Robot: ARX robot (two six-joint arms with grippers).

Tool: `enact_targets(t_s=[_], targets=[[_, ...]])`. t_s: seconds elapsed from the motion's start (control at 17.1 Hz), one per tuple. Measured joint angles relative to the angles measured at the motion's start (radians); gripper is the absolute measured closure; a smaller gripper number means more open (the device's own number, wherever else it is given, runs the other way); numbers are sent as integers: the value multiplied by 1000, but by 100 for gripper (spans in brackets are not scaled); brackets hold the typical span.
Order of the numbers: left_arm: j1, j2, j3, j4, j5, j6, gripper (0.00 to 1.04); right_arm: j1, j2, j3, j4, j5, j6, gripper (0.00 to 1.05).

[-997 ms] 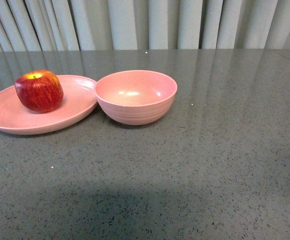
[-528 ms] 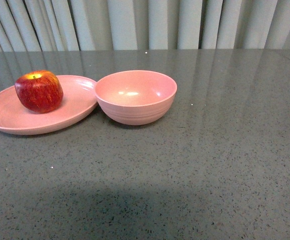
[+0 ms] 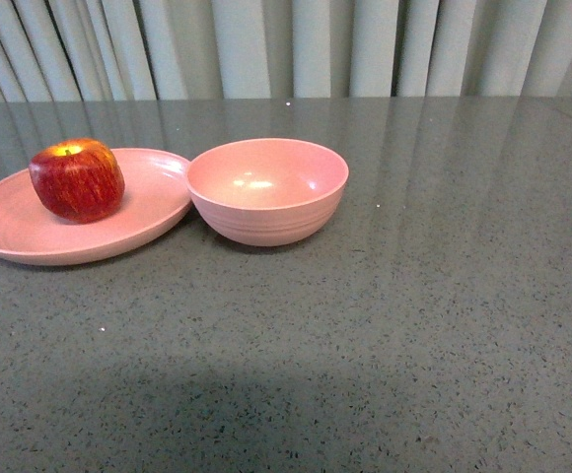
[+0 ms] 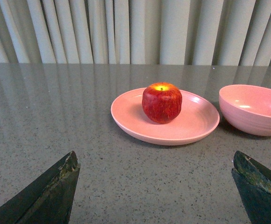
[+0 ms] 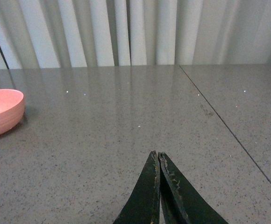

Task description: Move apple from plate to bowl

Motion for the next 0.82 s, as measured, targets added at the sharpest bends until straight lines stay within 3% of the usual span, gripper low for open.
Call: enact_targets(t_s=[0.59, 0.82], targets=[[0, 0, 0, 0, 0, 0, 7, 0, -39, -39, 2, 0, -2, 102], [0, 0, 0, 1, 0, 0, 7, 0, -39, -39, 3, 0, -1, 57]])
